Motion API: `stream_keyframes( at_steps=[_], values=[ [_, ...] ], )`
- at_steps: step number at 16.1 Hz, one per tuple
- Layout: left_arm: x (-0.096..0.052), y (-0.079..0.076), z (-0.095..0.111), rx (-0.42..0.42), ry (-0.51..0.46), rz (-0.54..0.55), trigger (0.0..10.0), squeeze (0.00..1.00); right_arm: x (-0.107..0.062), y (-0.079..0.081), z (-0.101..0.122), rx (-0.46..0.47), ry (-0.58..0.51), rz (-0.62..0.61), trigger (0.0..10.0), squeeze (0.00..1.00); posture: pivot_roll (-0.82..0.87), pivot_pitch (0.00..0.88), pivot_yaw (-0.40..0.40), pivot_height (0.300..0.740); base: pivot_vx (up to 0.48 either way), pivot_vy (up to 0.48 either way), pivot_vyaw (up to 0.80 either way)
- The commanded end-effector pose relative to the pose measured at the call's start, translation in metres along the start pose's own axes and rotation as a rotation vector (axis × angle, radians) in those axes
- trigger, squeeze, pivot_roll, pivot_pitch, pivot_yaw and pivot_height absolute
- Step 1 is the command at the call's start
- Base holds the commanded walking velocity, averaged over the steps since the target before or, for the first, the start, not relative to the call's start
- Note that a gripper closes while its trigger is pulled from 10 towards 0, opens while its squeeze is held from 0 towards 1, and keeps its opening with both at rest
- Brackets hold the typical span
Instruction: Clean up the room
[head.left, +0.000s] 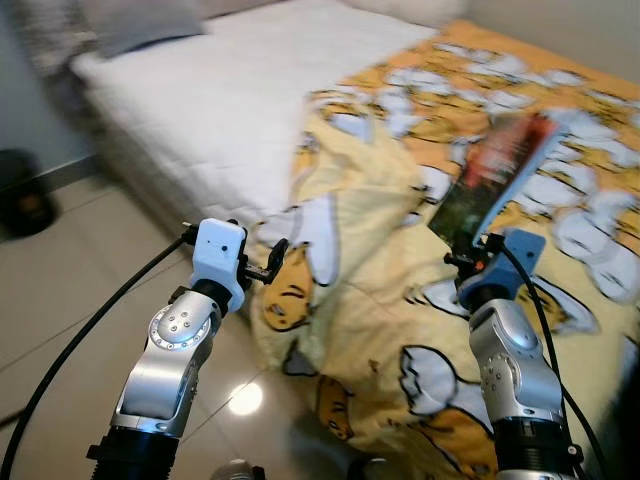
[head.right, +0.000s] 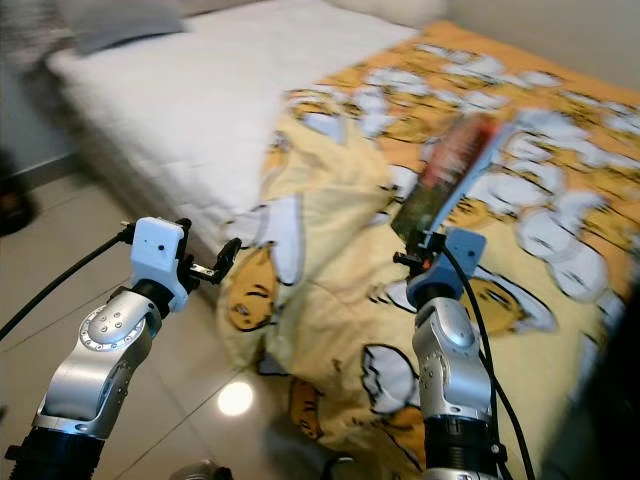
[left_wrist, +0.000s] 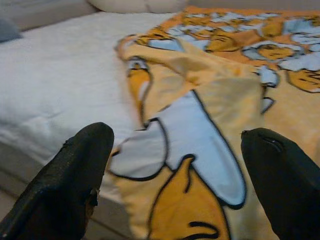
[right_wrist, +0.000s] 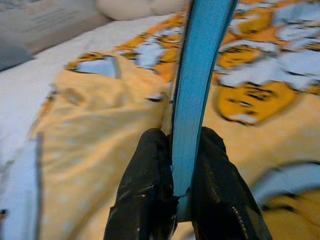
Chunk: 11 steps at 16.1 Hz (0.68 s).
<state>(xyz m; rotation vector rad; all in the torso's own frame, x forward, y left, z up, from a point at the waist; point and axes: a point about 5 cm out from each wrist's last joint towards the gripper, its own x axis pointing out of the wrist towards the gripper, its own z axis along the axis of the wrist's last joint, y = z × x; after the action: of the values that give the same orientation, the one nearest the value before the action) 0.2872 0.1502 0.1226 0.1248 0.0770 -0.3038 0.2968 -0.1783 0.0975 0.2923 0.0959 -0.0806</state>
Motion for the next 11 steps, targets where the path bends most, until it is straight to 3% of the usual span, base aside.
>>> stream_keyframes(
  at_steps=[1, 4, 6, 7, 8, 9, 10, 11],
  values=[
    [0.0, 0.001, 0.004, -0.004, -0.006, -0.004, 10.0, 0.18, 0.0, 0.01, 0.013, 0.004, -0.046, 0.058, 10.0, 0.0, 0.06, 0.0, -0.054, 0.74, 0.0, 0.0, -0.8],
    [-0.002, 0.005, 0.004, 0.02, -0.009, 0.009, 10.0, 0.19, -0.004, 0.01, 0.007, -0.056, -0.039, 0.025, 10.0, 0.0, 0.05, 0.0, -0.055, 0.74, 0.0, 0.0, -0.8],
    [-0.004, 0.0, -0.002, -0.021, 0.002, 0.036, 10.0, 0.2, -0.004, 0.003, 0.015, -0.159, -0.084, 0.0, 10.0, 0.0, 0.08, 0.0, -0.058, 0.74, 0.0, 0.0, -0.8],
    [-0.006, -0.006, -0.001, 0.037, 0.007, -0.02, 10.0, 0.18, -0.004, -0.004, 0.015, -0.155, -0.11, -0.077, 10.0, 0.0, 0.09, 0.0, -0.061, 0.74, 0.0, 0.0, -0.8],
    [-0.005, -0.007, 0.004, 0.044, -0.007, -0.027, 10.0, 0.18, -0.004, -0.006, 0.012, -0.14, -0.088, -0.073, 10.0, 0.0, 0.1, 0.0, -0.068, 0.74, 0.0, 0.0, -0.8],
    [-0.005, -0.001, 0.002, 0.023, -0.001, 0.002, 10.0, 0.19, -0.005, -0.002, 0.008, -0.097, -0.055, -0.032, 10.0, 0.0, 0.11, 0.0, -0.076, 0.74, 0.0, 0.0, -0.8],
    [-0.007, 0.005, 0.001, 0.052, 0.011, 0.015, 10.0, 0.18, -0.007, 0.004, 0.006, -0.091, -0.054, -0.027, 10.0, 0.0, 0.1, 0.0, -0.071, 0.74, 0.0, 0.0, -0.8],
    [-0.005, 0.008, 0.005, 0.007, 0.001, 0.035, 10.0, 0.18, -0.008, 0.011, 0.006, -0.068, -0.036, 0.03, 10.0, 0.0, 0.1, 0.0, -0.067, 0.74, 0.0, 0.0, -0.8]
  ],
)
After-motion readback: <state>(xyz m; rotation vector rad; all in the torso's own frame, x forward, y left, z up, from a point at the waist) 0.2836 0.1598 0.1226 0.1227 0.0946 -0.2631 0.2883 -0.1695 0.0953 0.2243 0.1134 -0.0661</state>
